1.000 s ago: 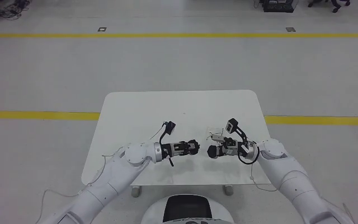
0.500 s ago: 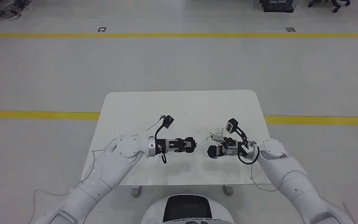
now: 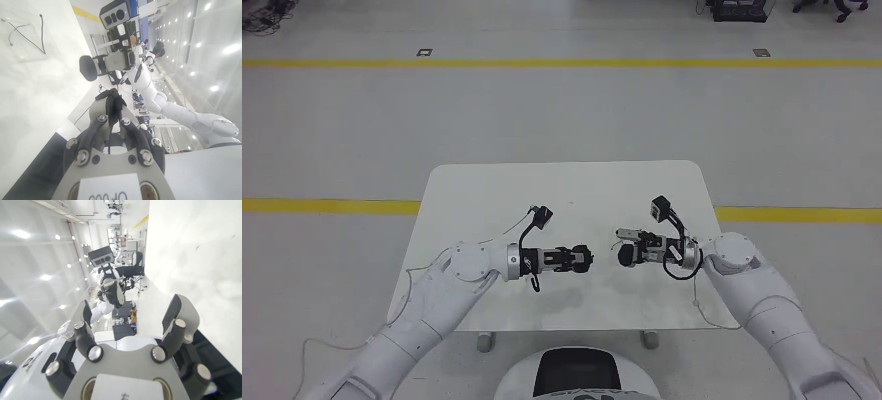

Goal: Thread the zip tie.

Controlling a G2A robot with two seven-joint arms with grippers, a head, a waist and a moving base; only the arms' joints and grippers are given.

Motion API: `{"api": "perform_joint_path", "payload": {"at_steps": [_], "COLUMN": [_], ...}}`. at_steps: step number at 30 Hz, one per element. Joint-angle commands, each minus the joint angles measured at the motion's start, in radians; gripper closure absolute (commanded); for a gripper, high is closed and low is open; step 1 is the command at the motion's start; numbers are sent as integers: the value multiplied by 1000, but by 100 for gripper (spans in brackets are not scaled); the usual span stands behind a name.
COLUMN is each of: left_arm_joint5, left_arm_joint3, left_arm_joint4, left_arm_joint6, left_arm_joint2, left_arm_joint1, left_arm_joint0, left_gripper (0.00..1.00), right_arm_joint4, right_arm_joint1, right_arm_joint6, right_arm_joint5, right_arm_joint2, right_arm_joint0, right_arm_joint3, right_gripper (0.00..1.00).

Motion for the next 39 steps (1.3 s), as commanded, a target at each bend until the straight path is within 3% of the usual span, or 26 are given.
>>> {"api": "perform_joint_path", "payload": {"at_steps": [1,6,16,18,24,29,34,39], "left_arm_joint5": [0,0,0,0,0,0,0,0], "left_arm_joint3": [0,0,0,0,0,0,0,0], "left_arm_joint4": [0,0,0,0,0,0,0,0], "left_arm_joint6": [0,0,0,0,0,0,0,0], "left_arm_joint2": [0,0,0,0,0,0,0,0], "left_arm_joint1": [0,0,0,0,0,0,0,0], "left_arm_joint0": [0,0,0,0,0,0,0,0], "left_gripper": [100,100,100,100,100,100,100,100], "right_arm_joint4": [-91,-357,-374,-426,-643,-764,-874,-879], "right_arm_joint1": [4,5,5,6,10,-8,-36,-38], "right_arm_joint6": [-33,-158,-170,-187,-140,-107,-110,-114], "right_arm_joint5": [31,110,117,125,193,223,211,215], "right_arm_joint2": [-2,-53,-57,-63,-97,-173,-275,-278], "right_arm_joint0": [14,44,43,48,137,214,265,267], "right_arm_joint3": [-29,-94,-99,-109,-141,-106,-40,-36], "right_gripper": [0,0,0,0,0,0,0,0]}}
